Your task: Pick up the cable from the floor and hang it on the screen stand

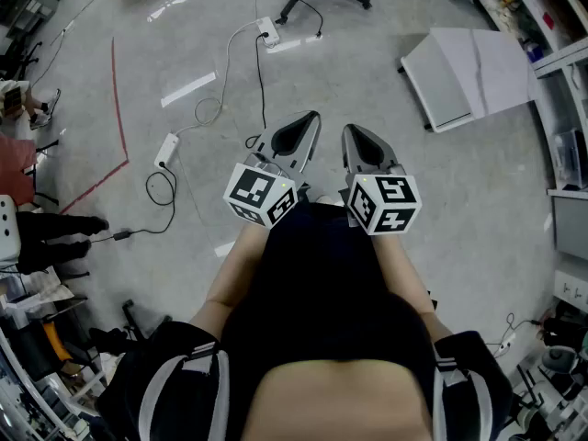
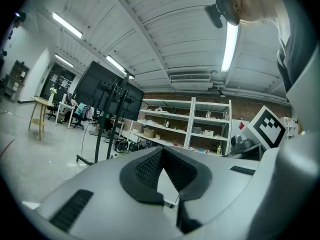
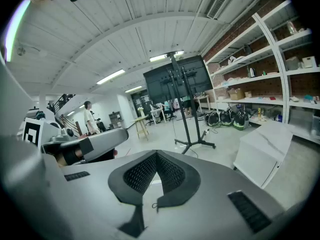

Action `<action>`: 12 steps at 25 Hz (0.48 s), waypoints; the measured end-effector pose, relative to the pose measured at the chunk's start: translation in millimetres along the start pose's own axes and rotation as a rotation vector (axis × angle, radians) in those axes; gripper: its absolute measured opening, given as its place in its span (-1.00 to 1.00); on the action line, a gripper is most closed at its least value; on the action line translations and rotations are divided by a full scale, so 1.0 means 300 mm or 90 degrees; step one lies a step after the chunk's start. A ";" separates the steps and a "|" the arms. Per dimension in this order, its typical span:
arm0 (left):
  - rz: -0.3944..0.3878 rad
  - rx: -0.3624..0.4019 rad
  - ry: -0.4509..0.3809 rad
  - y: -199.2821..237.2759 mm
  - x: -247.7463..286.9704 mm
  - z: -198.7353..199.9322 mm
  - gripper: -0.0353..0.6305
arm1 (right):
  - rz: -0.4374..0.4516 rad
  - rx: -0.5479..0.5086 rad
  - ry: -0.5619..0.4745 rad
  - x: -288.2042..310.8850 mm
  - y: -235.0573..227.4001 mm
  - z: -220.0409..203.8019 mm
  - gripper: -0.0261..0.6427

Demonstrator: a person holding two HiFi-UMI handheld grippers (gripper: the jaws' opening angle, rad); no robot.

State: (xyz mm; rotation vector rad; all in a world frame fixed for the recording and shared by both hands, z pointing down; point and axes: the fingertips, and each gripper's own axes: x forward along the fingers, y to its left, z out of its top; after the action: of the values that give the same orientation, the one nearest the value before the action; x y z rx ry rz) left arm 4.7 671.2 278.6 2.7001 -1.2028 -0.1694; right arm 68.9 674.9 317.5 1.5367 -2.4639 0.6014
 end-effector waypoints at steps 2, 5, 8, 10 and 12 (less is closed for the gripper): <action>0.009 0.021 0.027 -0.019 -0.008 -0.023 -0.88 | -0.004 0.006 0.000 -0.021 0.001 -0.014 -0.85; 0.018 0.045 0.054 -0.043 -0.020 -0.046 -0.88 | -0.008 0.016 0.003 -0.045 -0.002 -0.036 -0.85; 0.028 0.039 0.063 -0.066 -0.028 -0.057 -0.87 | -0.010 0.026 0.008 -0.065 -0.012 -0.053 -0.85; 0.030 0.032 0.065 -0.077 -0.029 -0.059 -0.87 | -0.011 0.029 0.010 -0.073 -0.016 -0.057 -0.85; 0.028 0.035 0.075 -0.083 -0.027 -0.064 -0.87 | -0.013 0.029 0.005 -0.078 -0.016 -0.054 -0.85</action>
State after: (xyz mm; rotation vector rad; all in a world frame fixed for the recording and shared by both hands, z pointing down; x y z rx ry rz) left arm 20.7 695.7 292.4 2.6851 -1.2490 0.0286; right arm 82.7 698.9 325.1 1.5705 -2.4428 0.6629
